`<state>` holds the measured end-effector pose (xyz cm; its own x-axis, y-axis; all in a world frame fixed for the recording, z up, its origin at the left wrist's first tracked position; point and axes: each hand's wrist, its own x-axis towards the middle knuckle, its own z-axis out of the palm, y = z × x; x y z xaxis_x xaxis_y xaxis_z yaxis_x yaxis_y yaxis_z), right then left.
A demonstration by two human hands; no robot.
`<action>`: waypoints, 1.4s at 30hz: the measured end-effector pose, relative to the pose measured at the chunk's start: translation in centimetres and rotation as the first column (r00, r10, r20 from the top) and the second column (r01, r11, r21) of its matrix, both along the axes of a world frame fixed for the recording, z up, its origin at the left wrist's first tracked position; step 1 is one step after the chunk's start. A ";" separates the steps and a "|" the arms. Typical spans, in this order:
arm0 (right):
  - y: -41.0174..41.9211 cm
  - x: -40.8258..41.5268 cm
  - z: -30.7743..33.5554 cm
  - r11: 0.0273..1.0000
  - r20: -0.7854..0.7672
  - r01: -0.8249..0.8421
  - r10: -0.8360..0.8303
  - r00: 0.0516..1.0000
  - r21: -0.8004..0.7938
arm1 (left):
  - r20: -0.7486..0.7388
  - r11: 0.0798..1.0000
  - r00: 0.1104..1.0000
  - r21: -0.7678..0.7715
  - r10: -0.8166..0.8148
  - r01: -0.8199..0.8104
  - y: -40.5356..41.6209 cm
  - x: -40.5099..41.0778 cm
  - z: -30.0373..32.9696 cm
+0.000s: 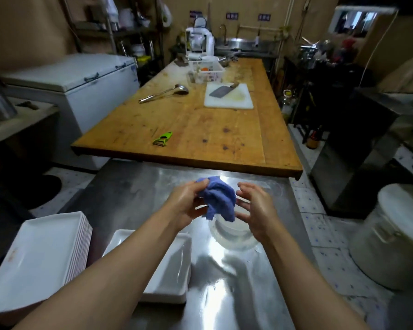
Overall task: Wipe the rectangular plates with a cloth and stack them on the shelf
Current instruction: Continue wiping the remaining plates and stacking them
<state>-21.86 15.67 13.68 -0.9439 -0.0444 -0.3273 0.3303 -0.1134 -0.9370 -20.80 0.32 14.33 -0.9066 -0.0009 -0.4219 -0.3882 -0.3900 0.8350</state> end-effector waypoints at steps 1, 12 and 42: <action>-0.5 1.0 0.5 0.997 -0.045 -0.075 0.075 0.996 -0.007 | -0.001 1.000 1.000 0.019 -0.018 0.018 -0.1 0.5 0.2; -5.7 9.9 2.7 0.957 -0.242 0.152 -0.091 0.966 0.248 | -0.126 0.933 0.939 0.130 -0.320 0.336 -4.4 7.4 1.7; -13.0 17.3 6.2 0.873 -0.334 0.140 0.028 0.942 0.467 | 0.004 0.890 0.995 -0.448 0.102 -0.090 -15.0 17.6 1.8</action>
<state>-4.55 2.71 19.89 -0.9951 0.0946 0.0270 0.0096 0.3664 -0.9304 -3.18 -14.66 16.12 -0.8811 -0.2813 -0.3801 -0.3921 -0.0148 0.9198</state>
